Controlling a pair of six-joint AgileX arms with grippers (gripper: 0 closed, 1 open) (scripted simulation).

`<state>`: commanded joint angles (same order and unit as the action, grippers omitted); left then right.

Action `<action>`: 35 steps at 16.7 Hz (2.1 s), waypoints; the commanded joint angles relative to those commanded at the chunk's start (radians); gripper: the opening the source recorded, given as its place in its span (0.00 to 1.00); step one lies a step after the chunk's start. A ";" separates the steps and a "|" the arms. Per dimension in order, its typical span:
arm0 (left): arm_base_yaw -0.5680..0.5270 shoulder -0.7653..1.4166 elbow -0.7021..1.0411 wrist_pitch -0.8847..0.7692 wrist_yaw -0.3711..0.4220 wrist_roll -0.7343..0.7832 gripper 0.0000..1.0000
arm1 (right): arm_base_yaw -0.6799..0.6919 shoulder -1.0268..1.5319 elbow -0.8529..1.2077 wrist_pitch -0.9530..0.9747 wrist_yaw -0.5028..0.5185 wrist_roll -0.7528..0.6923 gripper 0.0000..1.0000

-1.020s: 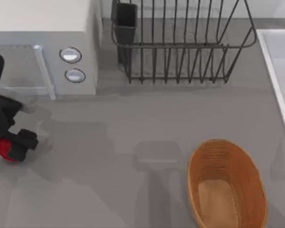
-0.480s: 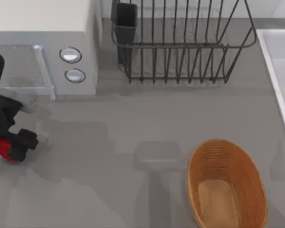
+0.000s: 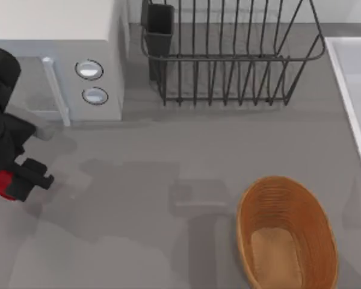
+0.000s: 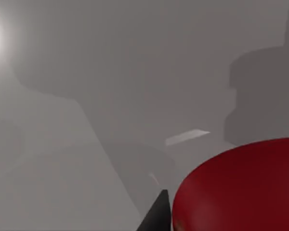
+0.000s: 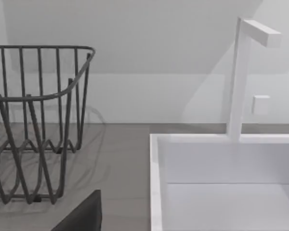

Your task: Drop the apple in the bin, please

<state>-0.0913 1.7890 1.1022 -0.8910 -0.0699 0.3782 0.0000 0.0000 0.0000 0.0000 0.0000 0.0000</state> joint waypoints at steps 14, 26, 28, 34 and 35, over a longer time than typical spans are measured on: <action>0.083 -0.061 0.393 -0.431 0.077 0.036 0.00 | 0.000 0.000 0.000 0.000 0.000 0.000 1.00; -0.201 0.082 0.666 -0.598 0.069 -0.402 0.00 | 0.000 0.000 0.000 0.000 0.000 0.000 1.00; -0.306 0.140 0.774 -0.652 0.061 -0.613 0.00 | 0.000 0.000 0.000 0.000 0.000 0.000 1.00; -0.615 0.335 1.129 -0.780 0.006 -1.427 0.00 | 0.000 0.000 0.000 0.000 0.000 0.000 1.00; -0.664 0.368 1.192 -0.800 -0.005 -1.575 0.00 | 0.000 0.000 0.000 0.000 0.000 0.000 1.00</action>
<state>-0.7553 2.1568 2.2943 -1.6913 -0.0751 -1.1963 0.0000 0.0000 0.0000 0.0000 0.0000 0.0000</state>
